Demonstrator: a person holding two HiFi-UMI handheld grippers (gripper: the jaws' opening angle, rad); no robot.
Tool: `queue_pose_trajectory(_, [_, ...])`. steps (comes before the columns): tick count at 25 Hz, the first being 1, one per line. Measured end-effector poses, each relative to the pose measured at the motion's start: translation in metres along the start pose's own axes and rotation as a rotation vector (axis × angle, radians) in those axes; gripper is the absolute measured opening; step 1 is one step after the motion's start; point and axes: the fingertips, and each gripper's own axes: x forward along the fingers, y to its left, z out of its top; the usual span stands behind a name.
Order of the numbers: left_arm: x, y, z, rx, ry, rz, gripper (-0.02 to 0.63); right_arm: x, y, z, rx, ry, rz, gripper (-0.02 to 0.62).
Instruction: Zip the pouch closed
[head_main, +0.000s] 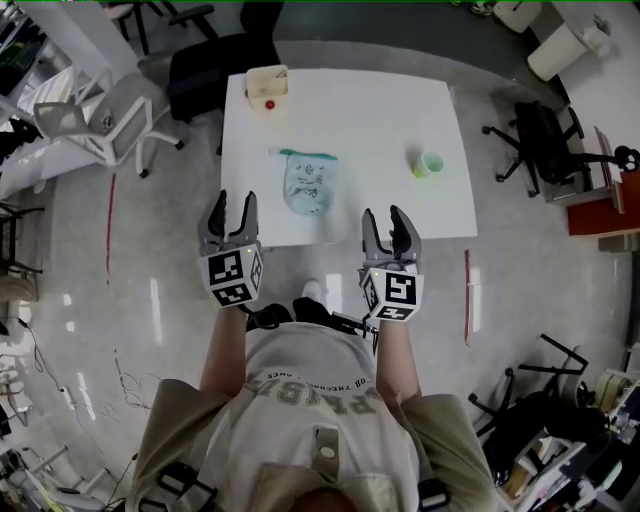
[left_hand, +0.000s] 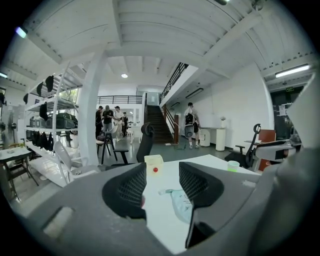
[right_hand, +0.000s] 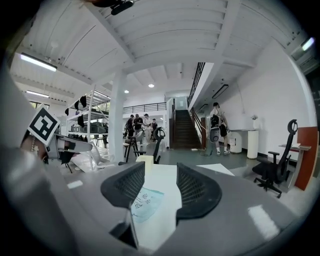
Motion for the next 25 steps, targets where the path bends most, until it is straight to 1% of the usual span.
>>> queue_pose_trajectory(4, [0.005, -0.008, -0.001, 0.010, 0.010, 0.010, 0.210, 0.012, -0.007, 0.002, 0.005, -0.001, 0.027, 0.196])
queue_pose_trajectory(12, [0.015, -0.005, -0.017, 0.014, 0.053, 0.021, 0.210, 0.028, 0.003, -0.019, 0.012, 0.049, 0.076, 0.196])
queue_pose_trajectory(17, [0.028, -0.002, -0.026, 0.019, 0.081, 0.008, 0.210, 0.038, 0.005, -0.029, 0.018, 0.072, 0.076, 0.196])
queue_pose_trajectory(25, [0.069, 0.001, -0.011, 0.022, 0.070, -0.031, 0.210, 0.065, -0.001, -0.024, 0.015, 0.079, 0.052, 0.196])
